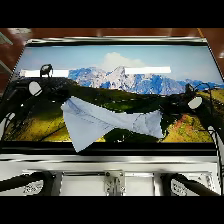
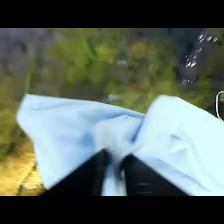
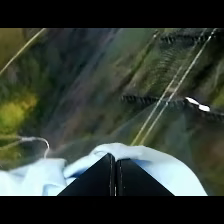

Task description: Fold the shirts.

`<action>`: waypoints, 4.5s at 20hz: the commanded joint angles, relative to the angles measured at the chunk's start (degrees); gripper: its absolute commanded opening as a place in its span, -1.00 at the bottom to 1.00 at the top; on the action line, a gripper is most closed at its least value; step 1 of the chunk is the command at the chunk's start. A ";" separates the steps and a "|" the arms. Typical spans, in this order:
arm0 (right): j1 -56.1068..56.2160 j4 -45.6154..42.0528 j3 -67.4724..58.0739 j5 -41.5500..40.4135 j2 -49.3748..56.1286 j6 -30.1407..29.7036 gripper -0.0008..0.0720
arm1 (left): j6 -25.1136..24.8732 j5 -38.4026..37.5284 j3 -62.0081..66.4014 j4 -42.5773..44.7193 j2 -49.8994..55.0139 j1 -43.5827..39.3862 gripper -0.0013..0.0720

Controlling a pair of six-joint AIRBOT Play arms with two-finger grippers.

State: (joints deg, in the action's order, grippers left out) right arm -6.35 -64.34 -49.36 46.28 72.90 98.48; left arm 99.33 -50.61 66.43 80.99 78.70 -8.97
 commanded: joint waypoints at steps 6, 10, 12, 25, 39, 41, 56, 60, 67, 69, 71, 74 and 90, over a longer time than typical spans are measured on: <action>0.09 7.26 0.15 -1.44 2.36 -4.74 -0.83 | -14.16 -27.39 3.52 -6.97 -2.34 7.54 0.67; 0.09 7.26 0.15 3.50 2.16 -8.44 -0.83 | -15.78 -30.32 -13.18 -13.60 -16.13 17.46 0.68; 0.09 7.23 0.15 4.42 2.16 -9.88 -0.83 | -15.85 -27.28 -26.05 -19.98 -20.63 20.85 0.68; 0.09 7.30 0.15 4.70 2.16 -9.90 -0.83 | -25.73 -5.62 -48.63 -42.58 -14.05 17.40 0.68; 0.02 8.94 -1.46 2.47 -7.45 -14.49 -0.84 | -43.34 -13.99 -20.06 -58.25 -18.80 17.53 -0.88; 0.02 8.15 -4.87 0.17 -13.57 -15.41 -0.84 | -43.12 -13.90 -3.19 -55.41 -23.67 18.05 -0.88; 0.02 -7.72 -28.20 9.20 -39.91 -3.34 -0.84 | -20.35 -30.58 48.00 -30.38 -31.28 35.98 -0.87; 0.02 -8.09 -28.20 0.46 -44.72 -2.51 -0.84 | -22.18 -31.95 48.02 -30.38 -33.18 35.98 -0.87; 0.02 -8.35 -31.78 -10.54 -48.13 -1.73 -0.84 | -20.33 -35.21 48.00 -30.38 -36.89 35.98 -0.87; 0.04 -10.73 -34.53 -11.45 -48.13 -1.70 -0.84 | -17.84 -36.89 48.02 -30.38 -37.16 35.98 -0.87; 0.02 -14.40 -37.38 -10.62 -48.13 -1.73 -0.84 | -16.50 -37.18 48.02 -30.38 -37.57 35.98 -0.87; 0.04 -21.20 -40.44 -3.48 -48.13 -2.08 -0.84 | -16.50 -39.69 48.00 -30.36 -38.66 35.98 -0.87; 0.85 -9.57 -40.61 15.41 -9.60 -9.55 -0.84 | -15.69 -24.48 7.54 -23.98 -33.00 35.95 -0.87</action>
State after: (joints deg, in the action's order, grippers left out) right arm -6.07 -79.29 -89.91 63.07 51.70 89.21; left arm 83.81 -84.31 81.38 56.66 42.89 26.92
